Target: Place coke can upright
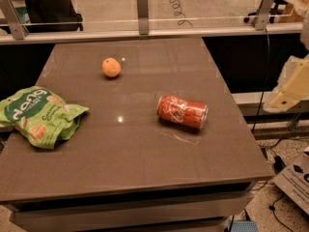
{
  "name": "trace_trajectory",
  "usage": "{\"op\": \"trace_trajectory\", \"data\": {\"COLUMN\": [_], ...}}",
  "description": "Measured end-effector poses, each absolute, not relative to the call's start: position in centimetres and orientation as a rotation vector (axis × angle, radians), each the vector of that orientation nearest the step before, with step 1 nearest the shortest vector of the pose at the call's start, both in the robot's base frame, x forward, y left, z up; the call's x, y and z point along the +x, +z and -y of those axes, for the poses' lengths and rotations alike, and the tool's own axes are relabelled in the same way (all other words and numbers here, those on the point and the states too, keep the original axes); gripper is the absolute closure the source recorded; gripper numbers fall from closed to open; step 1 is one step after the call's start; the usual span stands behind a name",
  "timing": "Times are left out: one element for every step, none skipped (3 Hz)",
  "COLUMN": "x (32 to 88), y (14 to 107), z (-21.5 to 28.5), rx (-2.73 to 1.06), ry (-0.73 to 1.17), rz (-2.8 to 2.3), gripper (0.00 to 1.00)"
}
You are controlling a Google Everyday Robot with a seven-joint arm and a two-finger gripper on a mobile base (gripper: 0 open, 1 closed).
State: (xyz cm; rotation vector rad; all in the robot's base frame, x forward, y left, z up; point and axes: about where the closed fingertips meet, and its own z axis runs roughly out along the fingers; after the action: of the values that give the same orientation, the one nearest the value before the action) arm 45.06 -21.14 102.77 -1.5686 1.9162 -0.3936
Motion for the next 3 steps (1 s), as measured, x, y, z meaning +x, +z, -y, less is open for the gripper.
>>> {"op": "trace_trajectory", "data": {"x": [44.4,44.0,44.1], "y": [100.5,98.5,96.5], "z": [16.9,13.7,11.5], "rx": [-1.641,-1.713,-1.778], "ry": [-0.277,-0.202,-0.148], "rz": [-1.902,-1.920,-1.947], "gripper": [0.00,0.00,0.00]}}
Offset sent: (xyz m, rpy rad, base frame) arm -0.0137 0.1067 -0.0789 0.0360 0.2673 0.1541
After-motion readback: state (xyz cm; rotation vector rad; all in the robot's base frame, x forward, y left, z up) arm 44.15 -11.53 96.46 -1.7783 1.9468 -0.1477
